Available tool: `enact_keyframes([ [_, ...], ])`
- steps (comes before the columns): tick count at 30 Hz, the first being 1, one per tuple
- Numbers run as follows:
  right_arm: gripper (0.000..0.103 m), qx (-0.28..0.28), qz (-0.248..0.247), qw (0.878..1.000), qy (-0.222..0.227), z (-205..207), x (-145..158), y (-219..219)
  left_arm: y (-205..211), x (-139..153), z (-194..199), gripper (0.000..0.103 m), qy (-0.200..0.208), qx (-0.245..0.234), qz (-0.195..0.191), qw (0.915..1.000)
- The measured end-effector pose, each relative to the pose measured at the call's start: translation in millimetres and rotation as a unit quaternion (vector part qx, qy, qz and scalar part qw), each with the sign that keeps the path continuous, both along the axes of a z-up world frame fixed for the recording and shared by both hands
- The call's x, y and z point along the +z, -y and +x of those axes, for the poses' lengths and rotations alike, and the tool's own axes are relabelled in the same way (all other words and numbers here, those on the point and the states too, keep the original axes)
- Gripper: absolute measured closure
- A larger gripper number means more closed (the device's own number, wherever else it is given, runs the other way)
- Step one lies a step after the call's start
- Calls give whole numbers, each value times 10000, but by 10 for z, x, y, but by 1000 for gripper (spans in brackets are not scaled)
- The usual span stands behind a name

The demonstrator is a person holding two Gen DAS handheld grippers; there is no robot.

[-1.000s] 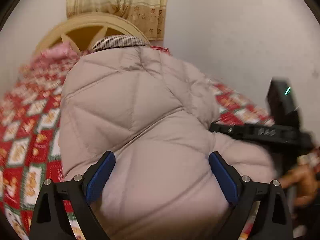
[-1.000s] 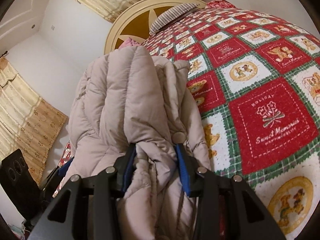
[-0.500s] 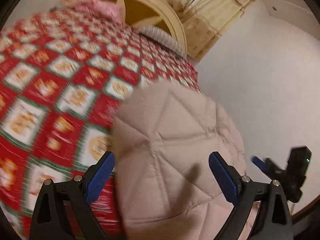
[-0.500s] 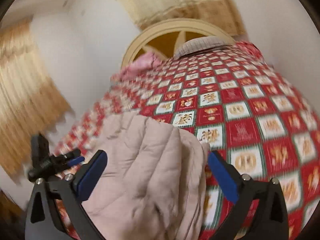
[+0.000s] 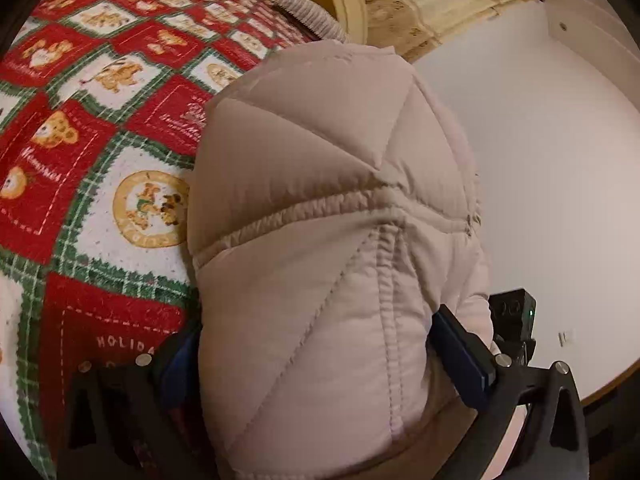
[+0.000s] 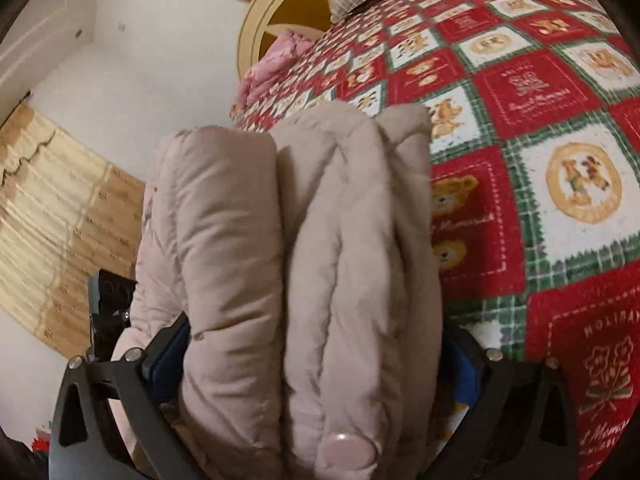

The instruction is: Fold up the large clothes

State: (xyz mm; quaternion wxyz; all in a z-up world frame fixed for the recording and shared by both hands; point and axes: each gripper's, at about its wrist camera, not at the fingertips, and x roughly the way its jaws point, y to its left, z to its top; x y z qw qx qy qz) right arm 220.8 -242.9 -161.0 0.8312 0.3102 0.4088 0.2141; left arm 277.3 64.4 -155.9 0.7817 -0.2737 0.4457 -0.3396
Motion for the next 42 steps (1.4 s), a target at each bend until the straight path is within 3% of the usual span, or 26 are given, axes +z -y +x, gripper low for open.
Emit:
enact_keyframes([
  [5,3,388,-70,9991,149,-48,-5,-102,2,-53,-42,1,419,-182,-53,9989],
  [7,12,371,31,9991,179,-52,-16,-106,13,-54,-57,1,514,-125,-34,9986],
  [9,29,322,233,9991,135,-97,-2,-138,-3,-28,-121,4,560,-108,-34,9984],
  [11,36,183,298,9993,95,-208,37,-226,6,45,-201,8,618,-213,-38,9979],
  [18,48,-134,23,9996,246,-954,444,-318,278,455,-704,9,900,-907,-299,9913],
  [21,49,-446,-72,9978,484,-1395,679,-184,554,702,-893,9,1123,-1299,-442,9842],
  [27,49,-1339,-295,9856,986,-2254,1241,362,1407,1274,-1160,9,1471,-2341,-857,9572],
  [31,49,-1944,-557,9705,1310,-2760,1673,726,2072,1759,-1358,9,1726,-3015,-1154,9306],
  [33,49,-2250,-815,9594,1490,-3042,1988,888,2353,2047,-1475,9,1862,-3286,-1368,9158],
  [37,49,-2737,-1374,9331,1884,-3568,2681,1106,2793,2725,-1816,9,2313,-3768,-1859,8775],
  [42,49,-3196,-2121,8949,2281,-4216,3516,1032,2938,3316,-2284,9,2457,-4128,-2344,8451],
])
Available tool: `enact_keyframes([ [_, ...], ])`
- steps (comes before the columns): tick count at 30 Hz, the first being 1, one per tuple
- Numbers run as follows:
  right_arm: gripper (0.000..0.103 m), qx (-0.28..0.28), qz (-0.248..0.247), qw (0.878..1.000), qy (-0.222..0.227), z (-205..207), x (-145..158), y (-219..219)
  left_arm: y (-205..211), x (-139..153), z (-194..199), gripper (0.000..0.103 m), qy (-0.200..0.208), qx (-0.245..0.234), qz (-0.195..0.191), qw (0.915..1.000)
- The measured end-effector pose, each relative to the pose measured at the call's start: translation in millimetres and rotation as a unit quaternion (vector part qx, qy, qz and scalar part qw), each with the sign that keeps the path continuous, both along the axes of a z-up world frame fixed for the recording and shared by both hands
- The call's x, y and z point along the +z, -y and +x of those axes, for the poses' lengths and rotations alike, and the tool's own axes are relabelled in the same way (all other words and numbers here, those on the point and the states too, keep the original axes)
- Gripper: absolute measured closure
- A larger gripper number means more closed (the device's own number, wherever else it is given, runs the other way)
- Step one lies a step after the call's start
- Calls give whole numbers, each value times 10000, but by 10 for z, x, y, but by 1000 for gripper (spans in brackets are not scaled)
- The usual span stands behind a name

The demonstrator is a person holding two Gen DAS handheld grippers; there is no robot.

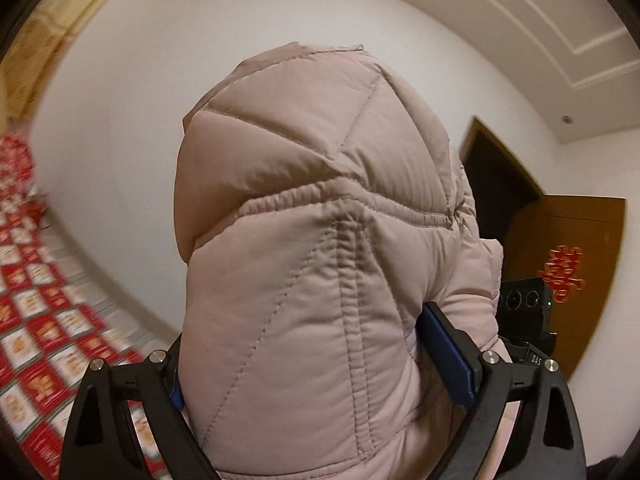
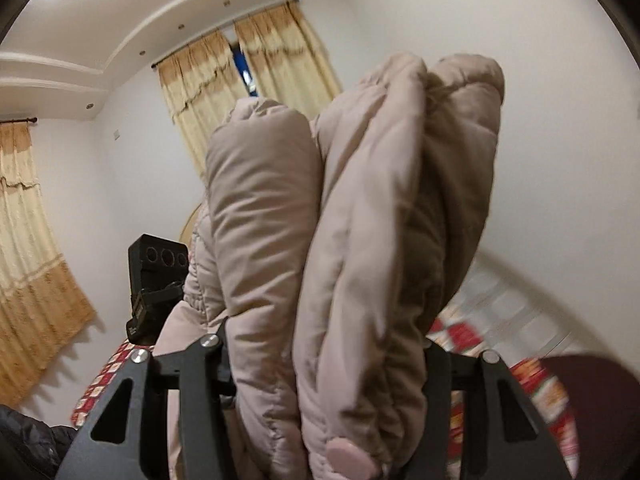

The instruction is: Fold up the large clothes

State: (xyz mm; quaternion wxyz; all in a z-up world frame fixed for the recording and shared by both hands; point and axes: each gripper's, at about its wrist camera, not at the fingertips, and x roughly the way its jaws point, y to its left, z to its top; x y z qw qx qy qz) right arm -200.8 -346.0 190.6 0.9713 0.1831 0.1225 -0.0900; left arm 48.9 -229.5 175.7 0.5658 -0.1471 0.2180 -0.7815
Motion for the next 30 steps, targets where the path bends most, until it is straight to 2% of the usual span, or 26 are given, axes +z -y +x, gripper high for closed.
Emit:
enact_keyframes([
  [4,49,-231,-449,9985,204,-392,386,-261,-153,272,-362,8,173,-129,-213,9995],
  [7,49,-224,-518,9981,233,-469,370,-294,-200,246,-398,8,259,54,15,9996],
  [10,49,-23,-175,9995,263,-359,174,-136,-236,55,-430,8,364,438,441,9974],
  [12,49,174,208,9992,277,-259,-117,69,-196,-169,-366,8,354,680,808,9938],
  [15,49,430,798,9957,194,-55,-618,368,20,-648,-116,8,274,1015,1482,9833],
  [18,49,586,1388,9886,-24,295,-1271,713,307,-1203,156,8,108,1315,2121,9683],
  [20,49,609,1586,9853,-162,526,-1661,887,489,-1613,401,8,-61,1501,2508,9563],
  [23,49,612,1917,9789,-368,926,-2272,1137,678,-2096,624,8,-128,1769,3102,9340],
  [24,49,591,2073,9753,-490,1082,-2502,1233,762,-2328,744,8,-139,1891,3439,9197],
  [26,49,554,2331,9679,-755,1297,-2872,1349,775,-2536,793,8,-157,2051,3826,9007],
  [27,49,485,2514,9624,-909,1420,-3092,1418,755,-2606,811,8,-226,2129,3866,8970],
  [28,49,448,2594,9602,-930,1445,-3167,1439,712,-2674,863,6,-417,2154,3785,8992],
  [30,49,463,2978,9504,-766,1477,-3309,1579,681,-2700,891,3,-517,2199,3805,8968],
])
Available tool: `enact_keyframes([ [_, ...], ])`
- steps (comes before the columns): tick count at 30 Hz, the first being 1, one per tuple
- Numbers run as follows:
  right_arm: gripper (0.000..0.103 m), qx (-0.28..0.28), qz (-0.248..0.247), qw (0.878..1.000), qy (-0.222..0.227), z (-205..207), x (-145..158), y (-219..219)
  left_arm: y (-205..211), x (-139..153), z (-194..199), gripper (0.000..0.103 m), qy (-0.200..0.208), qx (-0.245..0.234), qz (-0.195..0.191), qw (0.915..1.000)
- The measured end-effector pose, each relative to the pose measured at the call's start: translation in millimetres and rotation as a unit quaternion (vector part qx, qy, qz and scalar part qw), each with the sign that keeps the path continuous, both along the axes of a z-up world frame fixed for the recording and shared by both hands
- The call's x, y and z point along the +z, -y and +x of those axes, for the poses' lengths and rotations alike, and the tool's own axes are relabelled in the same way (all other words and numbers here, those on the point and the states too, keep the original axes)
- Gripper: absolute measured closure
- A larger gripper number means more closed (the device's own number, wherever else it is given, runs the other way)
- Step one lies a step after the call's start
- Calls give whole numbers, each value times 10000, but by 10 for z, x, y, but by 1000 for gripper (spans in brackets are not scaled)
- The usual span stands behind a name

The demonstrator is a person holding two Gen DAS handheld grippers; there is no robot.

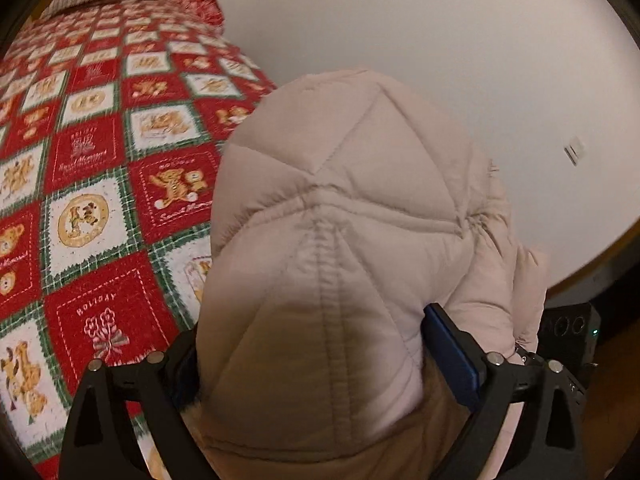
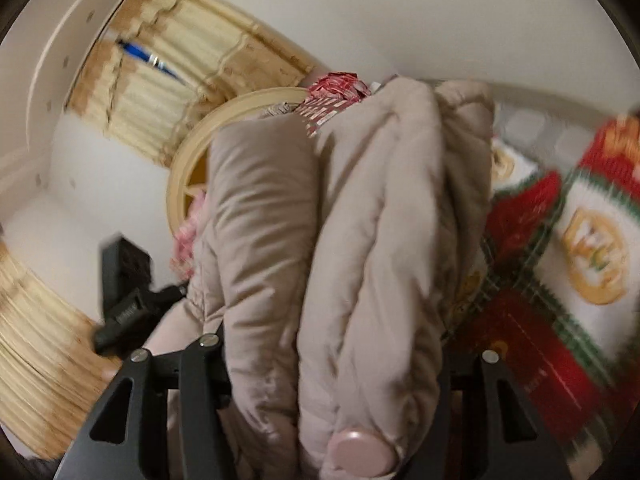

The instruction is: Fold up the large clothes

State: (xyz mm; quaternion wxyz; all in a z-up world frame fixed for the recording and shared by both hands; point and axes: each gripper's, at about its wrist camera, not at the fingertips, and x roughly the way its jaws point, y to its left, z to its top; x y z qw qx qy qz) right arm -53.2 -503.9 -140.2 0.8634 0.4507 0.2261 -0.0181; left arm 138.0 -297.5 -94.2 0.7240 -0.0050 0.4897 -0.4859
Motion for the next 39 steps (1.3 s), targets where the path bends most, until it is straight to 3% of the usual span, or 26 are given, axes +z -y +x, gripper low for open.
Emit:
enact_keyframes([
  [4,45,39,348,9993,-117,151,-166,157,103,47,-63,1,730,99,243,9970],
  [12,45,131,-105,9991,-383,255,-52,79,204,15,-224,1,1567,425,601,9849],
  [15,45,132,-242,9982,-540,367,-35,42,288,-69,-93,1,1736,566,774,9801],
  [20,43,231,-483,9963,-666,535,7,-138,253,18,-183,2,2436,708,1059,9615],
  [27,43,603,-660,9955,-326,647,34,-211,212,132,-121,3,2568,884,1063,9565],
  [31,42,730,-316,9963,-332,786,-137,-81,195,-5,44,2,2170,990,970,9663],
  [35,41,737,133,9968,-284,756,-293,83,256,-77,37,1,2152,955,1006,9667],
  [39,34,637,-238,9962,-547,644,-129,59,273,-95,44,1,2111,861,984,9687],
])
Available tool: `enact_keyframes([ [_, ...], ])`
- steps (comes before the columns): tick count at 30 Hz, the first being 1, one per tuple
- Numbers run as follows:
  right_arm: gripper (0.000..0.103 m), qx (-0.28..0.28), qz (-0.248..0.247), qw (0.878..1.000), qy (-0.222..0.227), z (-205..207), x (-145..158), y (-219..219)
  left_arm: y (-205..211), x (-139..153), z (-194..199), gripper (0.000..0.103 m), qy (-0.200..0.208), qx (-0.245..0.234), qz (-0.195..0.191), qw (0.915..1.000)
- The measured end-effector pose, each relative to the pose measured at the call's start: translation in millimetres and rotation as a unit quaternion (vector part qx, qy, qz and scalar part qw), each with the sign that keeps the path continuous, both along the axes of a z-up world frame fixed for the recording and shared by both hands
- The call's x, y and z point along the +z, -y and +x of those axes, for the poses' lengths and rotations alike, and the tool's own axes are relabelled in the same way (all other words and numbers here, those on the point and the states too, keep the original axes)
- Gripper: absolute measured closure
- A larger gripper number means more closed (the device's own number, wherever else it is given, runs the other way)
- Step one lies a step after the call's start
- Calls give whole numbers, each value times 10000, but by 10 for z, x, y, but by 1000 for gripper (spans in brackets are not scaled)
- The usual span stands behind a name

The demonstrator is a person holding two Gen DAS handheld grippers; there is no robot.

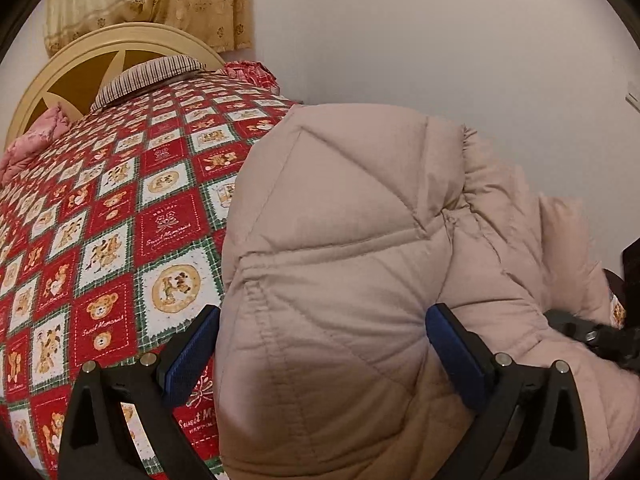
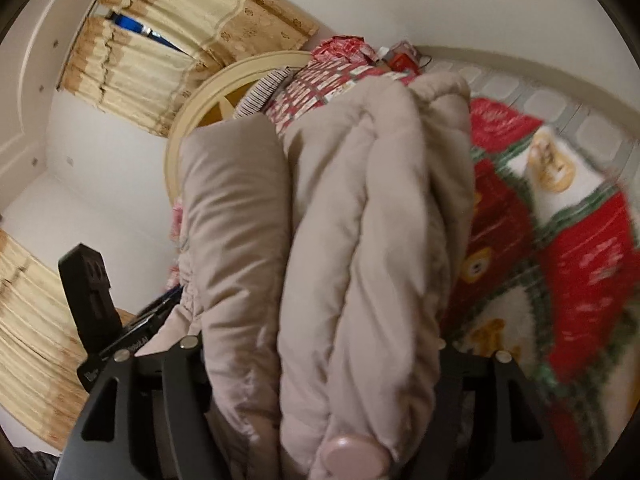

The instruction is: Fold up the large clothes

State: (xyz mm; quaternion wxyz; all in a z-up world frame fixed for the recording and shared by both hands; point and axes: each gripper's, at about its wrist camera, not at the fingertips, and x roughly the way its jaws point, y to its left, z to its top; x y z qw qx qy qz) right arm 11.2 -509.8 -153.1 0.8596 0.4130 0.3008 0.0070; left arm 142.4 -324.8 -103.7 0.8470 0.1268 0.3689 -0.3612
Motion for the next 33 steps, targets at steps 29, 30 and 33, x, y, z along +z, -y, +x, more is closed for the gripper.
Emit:
enact_keyframes([
  [29,76,-700,-2682,9549,-1061,302,330,-569,66,-146,175,1,-314,94,10,9995],
  [30,76,-707,-2729,9532,-1089,297,336,-580,50,-135,162,1,-313,81,19,9995],
  [33,77,-742,-2972,9446,-1181,313,368,-655,-93,-48,126,1,-561,-3,5,9984],
])
